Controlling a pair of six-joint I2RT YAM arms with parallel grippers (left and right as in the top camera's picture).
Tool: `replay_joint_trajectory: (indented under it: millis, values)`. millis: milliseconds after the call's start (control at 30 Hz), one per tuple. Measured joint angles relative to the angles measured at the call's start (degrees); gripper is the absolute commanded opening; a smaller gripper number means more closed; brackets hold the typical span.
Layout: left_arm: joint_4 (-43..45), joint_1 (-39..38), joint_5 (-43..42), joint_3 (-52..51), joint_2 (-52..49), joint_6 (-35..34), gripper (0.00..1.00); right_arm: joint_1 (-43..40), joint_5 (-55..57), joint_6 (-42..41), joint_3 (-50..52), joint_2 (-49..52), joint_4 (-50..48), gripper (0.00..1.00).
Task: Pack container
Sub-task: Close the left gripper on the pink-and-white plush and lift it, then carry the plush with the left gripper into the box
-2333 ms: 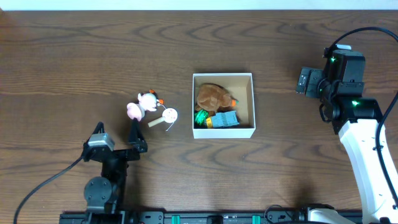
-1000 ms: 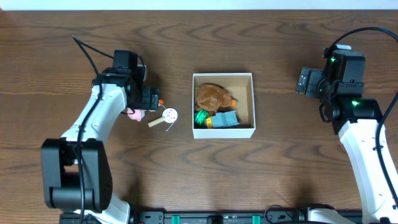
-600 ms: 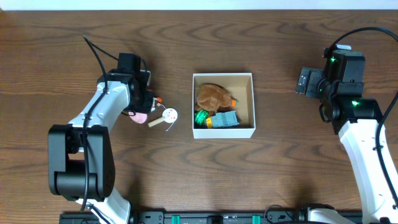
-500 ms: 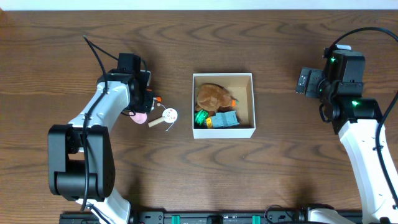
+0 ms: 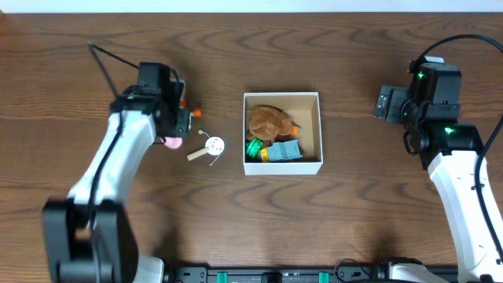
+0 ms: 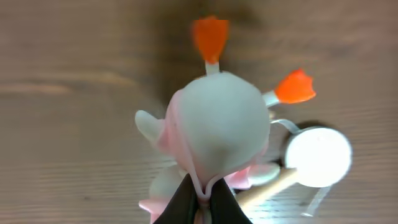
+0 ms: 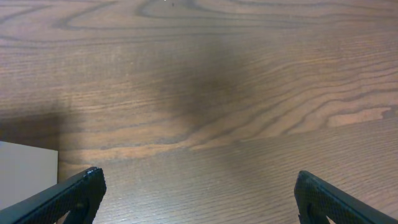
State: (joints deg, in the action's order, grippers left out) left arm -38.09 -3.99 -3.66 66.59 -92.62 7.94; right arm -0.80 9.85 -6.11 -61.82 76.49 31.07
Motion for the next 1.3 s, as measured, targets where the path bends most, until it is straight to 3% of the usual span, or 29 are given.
replay_joint_trajectory:
  millis: [233,467,667,833,1033,1300]
  values:
    - [1.11,-4.66,-6.78,0.00,12.00,-0.63,0.06,0.00,0.00,0.00,0.00,0.00,0.02,0.99]
    - [7.82,-17.05,-12.72,0.00,15.21,-7.76,0.06,0.00,-0.02,0.00,0.00,0.00,0.02,0.99]
    - [16.33,-28.52,-11.15,0.00,14.45,-15.72,0.06,0.00,-0.02,0.00,0.00,0.00,0.04,0.99]
    - [21.99,-34.56,-4.92,0.00,11.37,-26.99,0.06,0.00,0.00,0.00,0.00,0.00,0.00,0.99]
    - [28.72,-37.90,-1.64,0.00,4.35,-36.59,0.06,0.00,0.00,0.00,0.00,0.00,0.02,0.99]
    - [30.73,-38.23,-0.55,0.00,-2.38,-40.13,0.06,0.00,0.00,0.00,0.00,0.00,0.02,0.99]
